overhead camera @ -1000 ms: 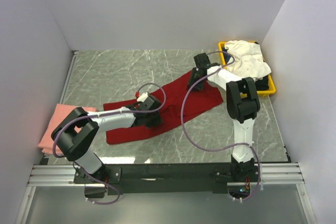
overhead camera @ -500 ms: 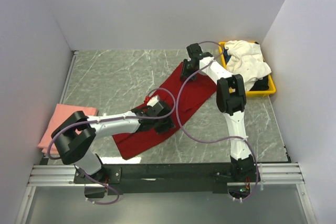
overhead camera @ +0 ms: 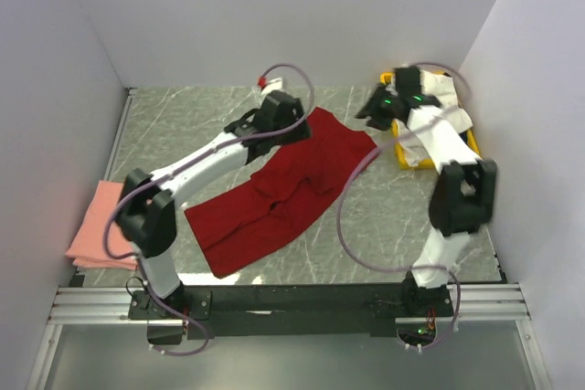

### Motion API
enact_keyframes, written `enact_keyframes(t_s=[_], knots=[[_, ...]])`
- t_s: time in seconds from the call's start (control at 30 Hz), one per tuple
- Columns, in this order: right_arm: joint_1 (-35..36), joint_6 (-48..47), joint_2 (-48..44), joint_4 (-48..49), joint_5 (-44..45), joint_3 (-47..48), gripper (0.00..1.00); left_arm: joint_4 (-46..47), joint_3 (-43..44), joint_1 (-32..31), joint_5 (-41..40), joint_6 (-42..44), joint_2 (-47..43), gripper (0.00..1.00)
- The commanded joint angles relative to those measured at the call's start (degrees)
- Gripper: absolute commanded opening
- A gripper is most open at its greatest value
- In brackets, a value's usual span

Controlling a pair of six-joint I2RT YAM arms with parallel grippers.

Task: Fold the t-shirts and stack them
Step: Fold the tshirt

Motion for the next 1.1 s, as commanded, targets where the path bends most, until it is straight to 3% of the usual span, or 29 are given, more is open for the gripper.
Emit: enact_keyframes(t_s=[0.0, 0.17, 0.43, 0.57, 0.73, 1.07], knots=[[-3.15, 6.07, -13.08, 11.32, -2.37, -12.42, 0.50, -0.92, 10.52, -0.18, -0.52, 20.09, 8.48, 0.70], [-4.13, 8.09, -29.08, 16.37, 0.25, -29.47, 0.51, -3.73, 21.87, 0.26, 2.11, 34.59, 19.03, 0.89], [-4.39, 8.54, -46.92, 18.13, 1.50, -43.04, 0.53, -4.27, 28.84, 0.17, 7.82, 40.78, 29.77, 0.96], [-4.39, 7.04, -50.01, 17.07, 0.71, -45.59, 0.53, -2.42, 28.06, -0.53, 10.20, 41.56, 31.97, 0.97], [-4.39, 5.99, -52.39, 17.42, 0.97, -49.19, 0.53, -1.98, 28.05, -3.43, 6.08, 43.85, 34.43, 0.98], [-4.30, 4.76, -51.69, 17.16, -1.22, -48.41, 0.53, -9.53, 38.32, -5.72, 1.07, 44.12, 44.79, 0.97]])
